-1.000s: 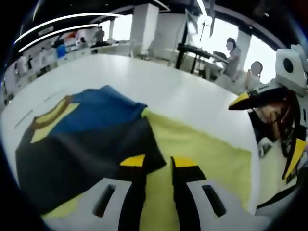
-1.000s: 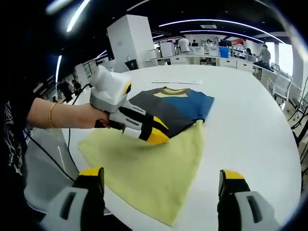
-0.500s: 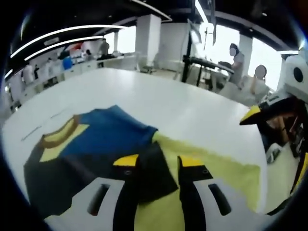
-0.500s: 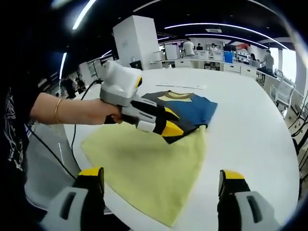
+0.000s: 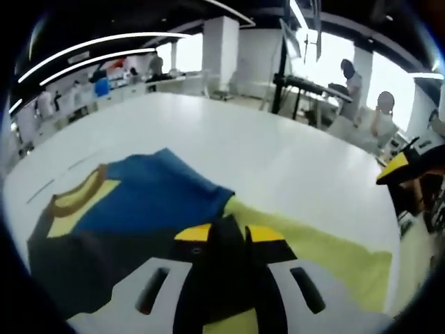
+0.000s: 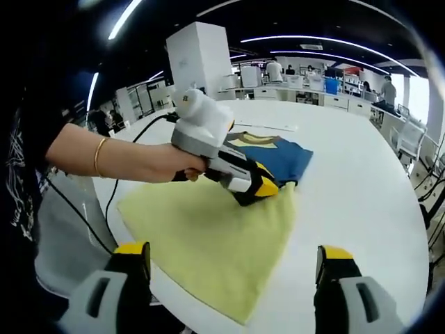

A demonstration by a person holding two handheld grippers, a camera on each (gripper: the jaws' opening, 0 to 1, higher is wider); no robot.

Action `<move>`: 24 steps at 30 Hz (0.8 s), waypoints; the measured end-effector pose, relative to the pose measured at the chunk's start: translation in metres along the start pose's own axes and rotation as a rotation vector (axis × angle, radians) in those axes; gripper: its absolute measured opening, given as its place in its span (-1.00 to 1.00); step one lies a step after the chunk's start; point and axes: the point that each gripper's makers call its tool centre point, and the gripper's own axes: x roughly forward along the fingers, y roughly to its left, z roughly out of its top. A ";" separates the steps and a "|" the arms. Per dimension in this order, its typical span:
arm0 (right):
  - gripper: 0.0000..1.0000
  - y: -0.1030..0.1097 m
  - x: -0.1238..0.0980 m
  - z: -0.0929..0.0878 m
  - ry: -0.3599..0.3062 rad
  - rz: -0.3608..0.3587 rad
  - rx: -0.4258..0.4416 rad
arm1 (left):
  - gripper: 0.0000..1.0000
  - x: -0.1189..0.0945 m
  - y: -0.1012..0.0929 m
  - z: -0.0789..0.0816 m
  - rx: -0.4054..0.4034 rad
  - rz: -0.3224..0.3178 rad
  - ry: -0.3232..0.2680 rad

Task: Fold the garment on the visible template until the final outline fits inside the template.

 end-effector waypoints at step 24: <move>0.99 -0.002 0.006 0.001 -0.002 -0.009 0.020 | -1.00 0.001 0.011 0.035 -0.080 0.017 -0.082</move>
